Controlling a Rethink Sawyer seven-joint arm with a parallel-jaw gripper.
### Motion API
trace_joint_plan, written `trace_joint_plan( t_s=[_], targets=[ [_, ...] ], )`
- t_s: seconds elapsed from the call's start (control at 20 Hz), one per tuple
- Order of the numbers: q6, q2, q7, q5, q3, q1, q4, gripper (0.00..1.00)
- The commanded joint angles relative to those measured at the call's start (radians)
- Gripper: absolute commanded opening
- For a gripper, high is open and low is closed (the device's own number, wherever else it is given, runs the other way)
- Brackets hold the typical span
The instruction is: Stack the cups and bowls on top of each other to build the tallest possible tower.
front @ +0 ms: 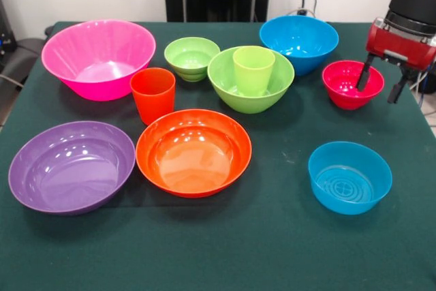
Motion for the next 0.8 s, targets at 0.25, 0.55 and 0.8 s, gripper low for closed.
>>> trace_joint_plan(
  t_s=[0.25,0.55,0.8],
  targets=[
    [0.137,-0.067,0.113,-0.015,0.083,0.026,0.055,1.0],
    [0.191,-0.041,0.152,-0.006,0.017,0.056,-0.004,1.0],
    [0.199,0.033,0.131,0.0,0.026,0.017,-0.088,1.0]
  ],
)
